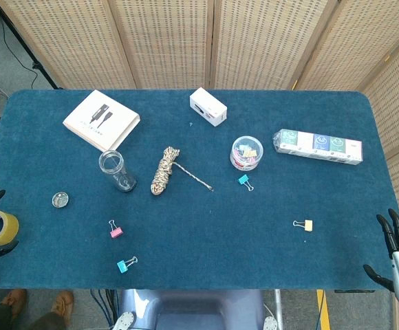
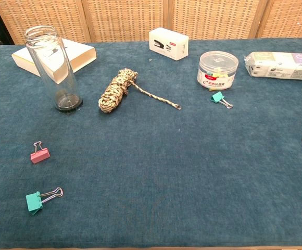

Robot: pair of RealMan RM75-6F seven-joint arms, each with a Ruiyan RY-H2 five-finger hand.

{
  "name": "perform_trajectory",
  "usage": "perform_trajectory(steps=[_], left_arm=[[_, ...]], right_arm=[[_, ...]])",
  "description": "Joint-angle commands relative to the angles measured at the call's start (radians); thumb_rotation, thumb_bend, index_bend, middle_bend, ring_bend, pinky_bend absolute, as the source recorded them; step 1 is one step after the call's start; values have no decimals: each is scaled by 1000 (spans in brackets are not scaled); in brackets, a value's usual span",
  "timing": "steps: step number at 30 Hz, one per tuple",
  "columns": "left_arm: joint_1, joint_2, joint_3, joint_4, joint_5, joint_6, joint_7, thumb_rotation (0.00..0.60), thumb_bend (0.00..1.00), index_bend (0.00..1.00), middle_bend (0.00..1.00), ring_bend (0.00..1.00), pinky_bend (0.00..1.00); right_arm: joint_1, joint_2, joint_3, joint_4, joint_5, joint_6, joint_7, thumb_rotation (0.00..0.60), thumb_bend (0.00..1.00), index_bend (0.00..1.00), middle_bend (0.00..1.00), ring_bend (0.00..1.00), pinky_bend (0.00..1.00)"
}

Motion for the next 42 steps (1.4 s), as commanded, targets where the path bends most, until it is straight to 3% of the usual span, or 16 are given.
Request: perform_trajectory(steps=[1, 7, 14, 19, 26, 34, 42], left_arm=[[0, 0, 1, -1, 0, -2, 2, 600, 43, 0, 0, 0, 0], [-7, 4, 3, 1, -3, -19, -23, 600, 43, 0, 0, 0, 0], [-82, -5, -35, 44, -73, -154, -67, 600, 47, 10, 0, 0, 0], [-155, -19, -66, 77, -135, -281, -78, 600, 89, 128, 0, 0, 0], [-225, -97, -105, 154, -237, -403, -55, 600, 235, 294, 0, 0, 0], [-282, -198, -123, 309, -304, -523, -112, 600, 270, 343, 0, 0, 0], [-310, -244, -123, 387, -302, -587, -193, 600, 324, 427, 0, 0, 0]], right_arm=[[0, -2, 1, 3, 1, 3, 7, 600, 66, 33, 0, 0, 0], [-3, -2, 4, 1, 3, 13, 21, 600, 66, 32, 0, 0, 0], [0, -3, 10, 2, 20, 9, 39, 600, 66, 32, 0, 0, 0], [4, -4, 15, 5, 33, 2, 48, 600, 66, 32, 0, 0, 0], [13, -7, 17, 7, 54, -24, 60, 600, 67, 32, 0, 0, 0], [19, -5, 19, 9, 67, -36, 80, 600, 67, 32, 0, 0, 0], [22, -1, 21, 11, 77, -43, 95, 600, 66, 32, 0, 0, 0]])
